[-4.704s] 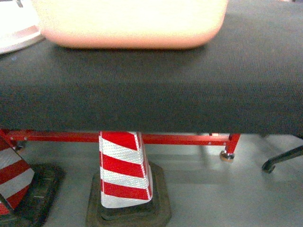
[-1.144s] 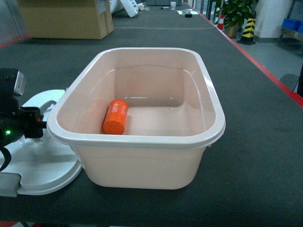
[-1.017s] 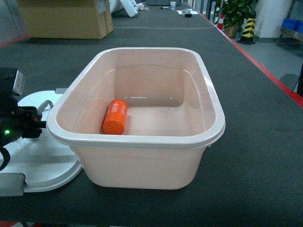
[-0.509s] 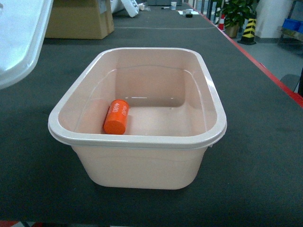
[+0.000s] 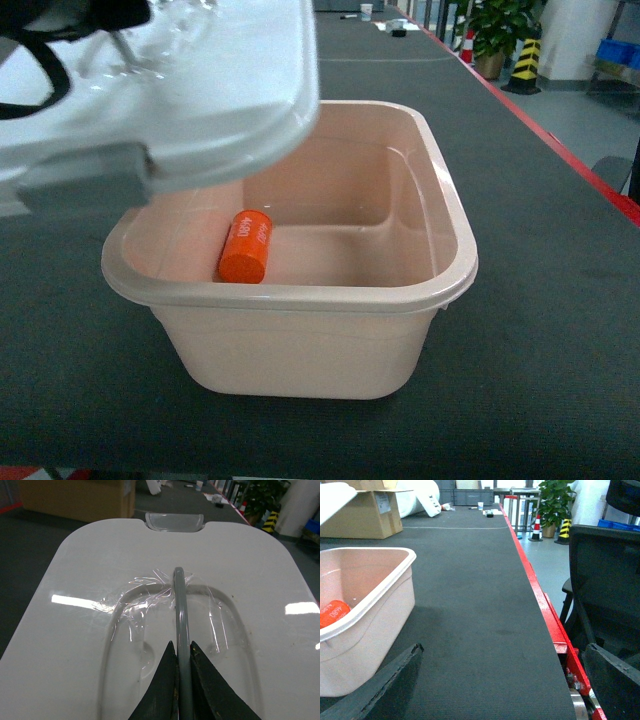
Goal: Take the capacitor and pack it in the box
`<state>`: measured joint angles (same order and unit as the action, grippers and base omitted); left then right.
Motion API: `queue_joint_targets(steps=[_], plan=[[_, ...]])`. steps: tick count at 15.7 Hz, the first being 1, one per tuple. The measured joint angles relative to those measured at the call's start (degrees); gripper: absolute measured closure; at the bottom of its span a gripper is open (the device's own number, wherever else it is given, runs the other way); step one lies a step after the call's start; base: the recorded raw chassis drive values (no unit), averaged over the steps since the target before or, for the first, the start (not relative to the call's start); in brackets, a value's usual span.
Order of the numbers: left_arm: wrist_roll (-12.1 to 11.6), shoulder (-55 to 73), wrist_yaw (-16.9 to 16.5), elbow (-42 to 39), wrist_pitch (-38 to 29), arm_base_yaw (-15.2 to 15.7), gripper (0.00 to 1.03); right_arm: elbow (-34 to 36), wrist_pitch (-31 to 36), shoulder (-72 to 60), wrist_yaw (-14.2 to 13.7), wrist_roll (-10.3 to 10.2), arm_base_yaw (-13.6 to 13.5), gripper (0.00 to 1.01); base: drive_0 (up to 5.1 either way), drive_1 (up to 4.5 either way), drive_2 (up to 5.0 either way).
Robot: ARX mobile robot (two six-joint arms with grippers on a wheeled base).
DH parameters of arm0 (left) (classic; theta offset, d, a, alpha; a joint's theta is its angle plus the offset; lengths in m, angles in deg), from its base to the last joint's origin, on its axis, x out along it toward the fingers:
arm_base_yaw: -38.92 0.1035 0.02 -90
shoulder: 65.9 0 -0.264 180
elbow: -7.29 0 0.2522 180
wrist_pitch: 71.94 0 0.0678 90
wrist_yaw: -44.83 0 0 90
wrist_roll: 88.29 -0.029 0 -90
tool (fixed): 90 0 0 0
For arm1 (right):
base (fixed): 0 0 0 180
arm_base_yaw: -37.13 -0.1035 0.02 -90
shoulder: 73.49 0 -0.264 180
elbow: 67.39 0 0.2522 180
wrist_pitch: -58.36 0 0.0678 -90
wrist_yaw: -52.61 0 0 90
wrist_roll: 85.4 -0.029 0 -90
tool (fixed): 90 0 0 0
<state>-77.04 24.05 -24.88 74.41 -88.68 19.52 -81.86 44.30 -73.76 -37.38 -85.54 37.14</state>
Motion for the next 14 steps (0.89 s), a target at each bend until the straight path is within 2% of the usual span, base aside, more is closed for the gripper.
queue_joint_targets(steps=[2, 5, 10, 14], plan=[[1.92, 4.15, 3.02, 3.80, 2.40, -4.90, 1.01, 0.00, 0.00, 0.00, -0.02, 0.00, 0.00, 0.03, 0.0, 0.00, 0.0], [2.29, 7.98, 5.07, 6.99, 5.77, -9.53, 1.01, 0.00, -0.02, 0.00, 0.00, 0.00, 0.00, 0.03, 0.0, 0.00, 0.0], [3.78, 8.72, 5.75, 8.41, 10.78, -12.66, 1.01, 0.00, -0.02, 0.00, -0.02, 0.00, 0.00, 0.03, 0.0, 0.00, 0.0], [4.04, 9.68, 5.73, 8.41, 10.12, -13.90, 1.01, 0.00, 0.00, 0.00, 0.00, 0.00, 0.00, 0.03, 0.0, 0.00, 0.0]])
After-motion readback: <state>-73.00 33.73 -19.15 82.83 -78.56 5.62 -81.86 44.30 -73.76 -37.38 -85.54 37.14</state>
